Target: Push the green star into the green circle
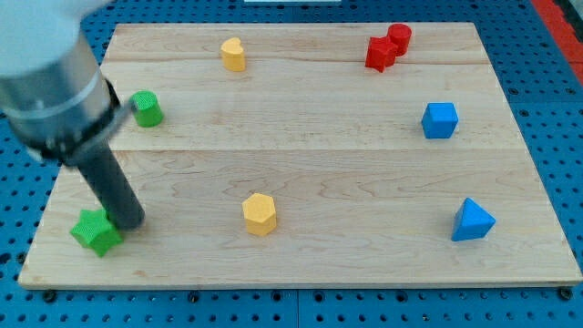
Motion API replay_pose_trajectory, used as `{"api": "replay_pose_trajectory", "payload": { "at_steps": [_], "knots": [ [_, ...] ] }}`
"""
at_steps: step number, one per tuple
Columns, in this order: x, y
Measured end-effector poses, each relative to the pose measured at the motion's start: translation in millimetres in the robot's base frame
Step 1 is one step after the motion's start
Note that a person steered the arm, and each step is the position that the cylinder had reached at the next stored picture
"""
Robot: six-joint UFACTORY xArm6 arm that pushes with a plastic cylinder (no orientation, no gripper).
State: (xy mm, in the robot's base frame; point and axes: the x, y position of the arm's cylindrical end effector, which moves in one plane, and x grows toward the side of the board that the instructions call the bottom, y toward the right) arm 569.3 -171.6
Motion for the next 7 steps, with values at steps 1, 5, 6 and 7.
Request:
{"api": "replay_pose_trajectory", "payload": {
  "at_steps": [1,5,6,7],
  "knots": [
    [21.9,-6.2],
    [-46.4,-45.7],
    [-86.4,-27.9],
    [-99.2,-32.4]
  ]
}}
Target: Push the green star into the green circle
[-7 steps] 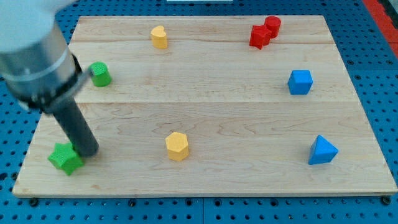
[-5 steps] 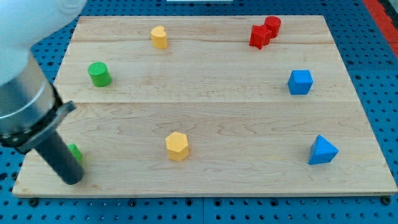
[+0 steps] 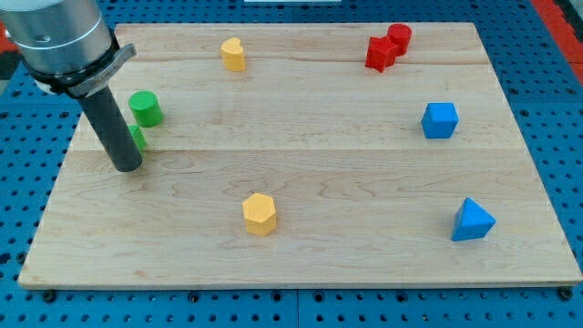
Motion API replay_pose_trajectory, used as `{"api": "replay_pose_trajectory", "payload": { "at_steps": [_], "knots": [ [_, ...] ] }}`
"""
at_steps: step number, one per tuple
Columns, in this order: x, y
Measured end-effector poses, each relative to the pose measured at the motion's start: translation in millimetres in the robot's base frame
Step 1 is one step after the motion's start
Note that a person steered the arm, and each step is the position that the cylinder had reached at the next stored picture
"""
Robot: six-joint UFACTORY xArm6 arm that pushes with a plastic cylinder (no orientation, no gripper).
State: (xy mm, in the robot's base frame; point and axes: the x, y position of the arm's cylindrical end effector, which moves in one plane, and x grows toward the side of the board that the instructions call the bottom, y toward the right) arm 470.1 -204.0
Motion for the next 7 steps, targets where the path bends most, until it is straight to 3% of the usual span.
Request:
{"api": "replay_pose_trajectory", "payload": {
  "at_steps": [1,3,7],
  "knots": [
    [49.4,-14.0],
    [-28.2,0.7],
    [-30.8,15.6]
  ]
}}
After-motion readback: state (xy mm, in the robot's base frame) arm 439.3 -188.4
